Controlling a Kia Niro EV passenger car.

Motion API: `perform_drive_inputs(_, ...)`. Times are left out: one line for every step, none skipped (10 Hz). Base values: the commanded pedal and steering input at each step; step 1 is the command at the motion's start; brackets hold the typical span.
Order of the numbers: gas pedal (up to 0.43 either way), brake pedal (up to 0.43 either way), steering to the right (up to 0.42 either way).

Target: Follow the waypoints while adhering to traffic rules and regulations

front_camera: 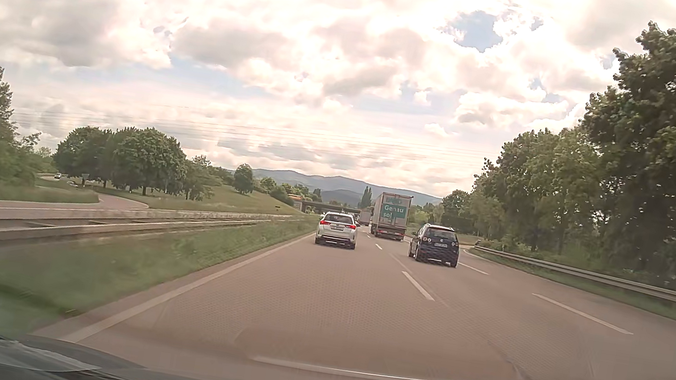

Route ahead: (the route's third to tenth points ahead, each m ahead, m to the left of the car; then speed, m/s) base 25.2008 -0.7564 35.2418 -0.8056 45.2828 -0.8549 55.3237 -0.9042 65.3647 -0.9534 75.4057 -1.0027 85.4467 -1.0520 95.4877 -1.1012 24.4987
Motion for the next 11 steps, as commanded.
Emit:
perform_drive_inputs(0.008, 0.000, 0.000)
perform_drive_inputs(0.020, 0.000, 0.000)
perform_drive_inputs(0.020, 0.000, 0.000)
perform_drive_inputs(0.020, 0.000, 0.000)
perform_drive_inputs(0.020, 0.000, 0.000)
perform_drive_inputs(0.020, 0.000, 0.000)
perform_drive_inputs(0.028, 0.000, 0.000)
perform_drive_inputs(0.028, 0.000, 0.000)
perform_drive_inputs(0.039, 0.000, 0.000)
perform_drive_inputs(0.039, 0.000, 0.000)
perform_drive_inputs(0.059, 0.000, 0.000)
